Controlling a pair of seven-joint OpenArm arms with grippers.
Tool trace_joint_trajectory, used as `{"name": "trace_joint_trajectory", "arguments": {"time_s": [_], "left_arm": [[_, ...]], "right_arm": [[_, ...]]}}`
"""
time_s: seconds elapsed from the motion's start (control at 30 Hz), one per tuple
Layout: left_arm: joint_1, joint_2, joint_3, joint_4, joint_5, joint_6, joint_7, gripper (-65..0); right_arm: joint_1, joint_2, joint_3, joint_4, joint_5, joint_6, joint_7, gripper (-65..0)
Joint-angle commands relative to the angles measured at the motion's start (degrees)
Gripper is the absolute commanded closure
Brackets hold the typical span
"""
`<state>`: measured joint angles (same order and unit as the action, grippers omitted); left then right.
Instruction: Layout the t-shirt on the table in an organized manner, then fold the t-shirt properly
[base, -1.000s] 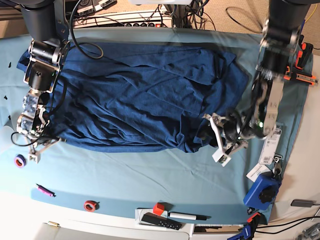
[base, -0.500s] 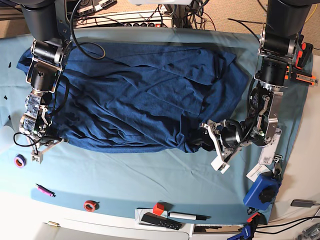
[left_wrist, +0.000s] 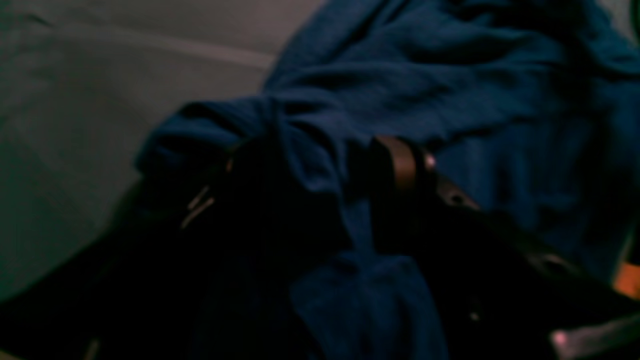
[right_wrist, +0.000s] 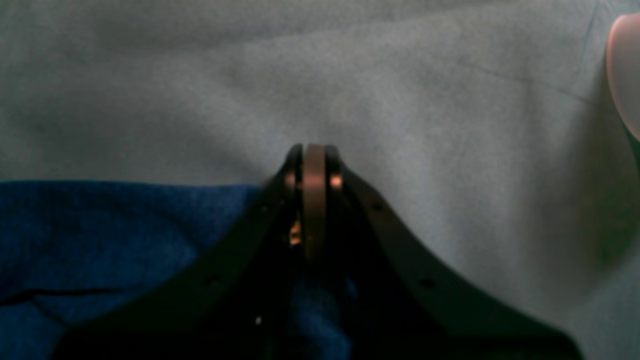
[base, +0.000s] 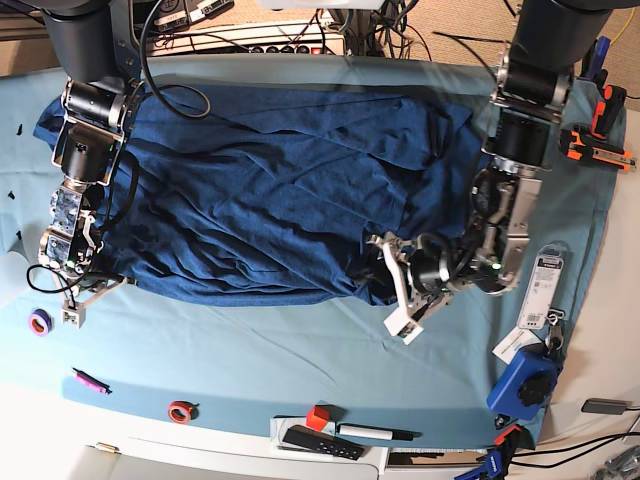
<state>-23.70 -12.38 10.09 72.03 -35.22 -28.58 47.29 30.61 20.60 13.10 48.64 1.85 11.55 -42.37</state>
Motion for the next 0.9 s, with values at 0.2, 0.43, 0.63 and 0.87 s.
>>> {"name": "trace_joint_trajectory", "arguments": {"time_s": [0.2,0.43,0.63,0.87], "left_arm": [[-1.3,0.0,-0.2,0.9,2.3,0.5,-2.2,-29.8],[2.1,0.0,-0.2,0.9,2.3,1.0,-4.6,-28.2],[2.7,0.0,-0.2,0.9,4.1,3.5,-5.4,-8.4],[2.7,-0.4,-0.2,0.9,6.0,3.5,-5.3,0.0]], "right_arm": [[1.9,0.8,0.1,1.0,0.0,-0.2,1.5,0.0],[1.9,0.8,0.1,1.0,0.0,-0.2,1.5,0.0],[1.9,0.9,0.1,1.0,0.0,-0.2,1.5,0.0],[1.9,0.9,0.1,1.0,-1.7,-0.2,1.5,0.0]]}}
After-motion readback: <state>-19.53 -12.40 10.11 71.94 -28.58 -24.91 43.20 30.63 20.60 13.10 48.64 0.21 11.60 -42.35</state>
